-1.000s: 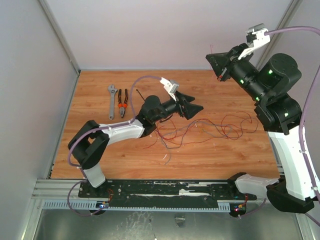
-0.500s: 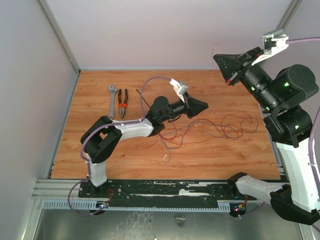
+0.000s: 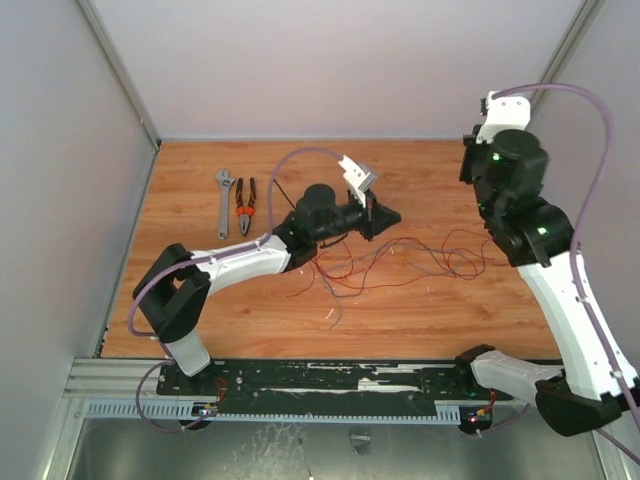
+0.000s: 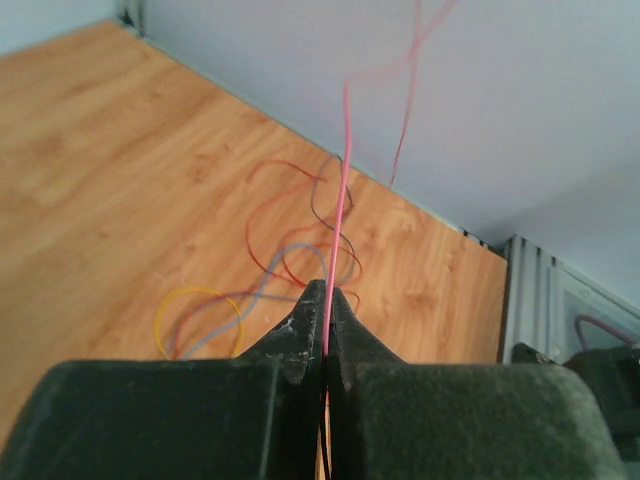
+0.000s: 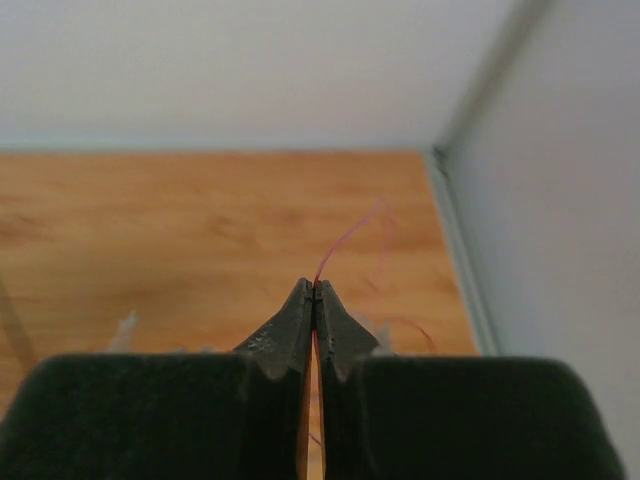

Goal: Zip-tie the wires
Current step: Straighten the cable at the center of the board.

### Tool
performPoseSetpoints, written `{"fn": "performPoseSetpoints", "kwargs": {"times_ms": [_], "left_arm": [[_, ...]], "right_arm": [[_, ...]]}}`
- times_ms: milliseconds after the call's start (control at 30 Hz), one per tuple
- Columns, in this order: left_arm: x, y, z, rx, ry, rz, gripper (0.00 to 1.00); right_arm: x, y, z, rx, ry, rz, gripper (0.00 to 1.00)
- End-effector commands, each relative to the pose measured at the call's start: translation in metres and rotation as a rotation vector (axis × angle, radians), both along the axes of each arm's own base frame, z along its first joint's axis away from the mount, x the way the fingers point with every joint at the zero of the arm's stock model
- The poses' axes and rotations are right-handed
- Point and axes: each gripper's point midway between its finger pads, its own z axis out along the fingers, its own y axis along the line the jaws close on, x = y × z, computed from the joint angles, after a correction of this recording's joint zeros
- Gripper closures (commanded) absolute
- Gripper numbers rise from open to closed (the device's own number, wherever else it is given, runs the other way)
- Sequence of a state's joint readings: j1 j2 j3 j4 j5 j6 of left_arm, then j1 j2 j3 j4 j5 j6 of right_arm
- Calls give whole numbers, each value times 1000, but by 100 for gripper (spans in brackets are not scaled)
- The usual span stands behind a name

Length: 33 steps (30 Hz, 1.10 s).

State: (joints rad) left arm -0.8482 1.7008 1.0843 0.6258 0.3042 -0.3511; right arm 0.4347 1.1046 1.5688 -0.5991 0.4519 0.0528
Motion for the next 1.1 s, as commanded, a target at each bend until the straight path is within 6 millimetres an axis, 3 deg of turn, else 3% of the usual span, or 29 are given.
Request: {"fn": "performPoseSetpoints", "kwargs": {"times_ms": [0, 133, 233, 267, 400, 500, 600, 700, 800, 900, 1067], "left_arm": [[11, 4, 45, 122, -89, 21, 100], [27, 0, 46, 233, -107, 75, 100], [43, 2, 44, 306, -121, 127, 100], [46, 1, 52, 313, -133, 135, 100], [53, -3, 100, 307, -197, 141, 100], [57, 3, 147, 271, -258, 183, 100], [63, 14, 185, 258, -295, 249, 100], [68, 28, 218, 239, -321, 316, 100], [67, 41, 248, 198, -348, 349, 100], [61, 55, 275, 158, -383, 384, 100], [53, 80, 304, 118, -417, 446, 100]], "right_arm": [[-7, -75, -71, -197, 210, -316, 100], [-18, -108, -101, -276, 272, -425, 100], [-18, -110, -119, -261, 282, -393, 99], [-15, -103, -124, -236, 276, -343, 97], [5, -54, -112, -79, 157, -84, 87], [12, -16, -102, 17, 113, 101, 65], [15, 8, -91, 78, 104, 213, 46], [13, 17, -79, 104, 90, 263, 33], [9, 27, -78, 123, 84, 318, 27], [2, 52, -85, 149, 81, 467, 22], [-19, 93, -98, 187, -5, 740, 2]]}}
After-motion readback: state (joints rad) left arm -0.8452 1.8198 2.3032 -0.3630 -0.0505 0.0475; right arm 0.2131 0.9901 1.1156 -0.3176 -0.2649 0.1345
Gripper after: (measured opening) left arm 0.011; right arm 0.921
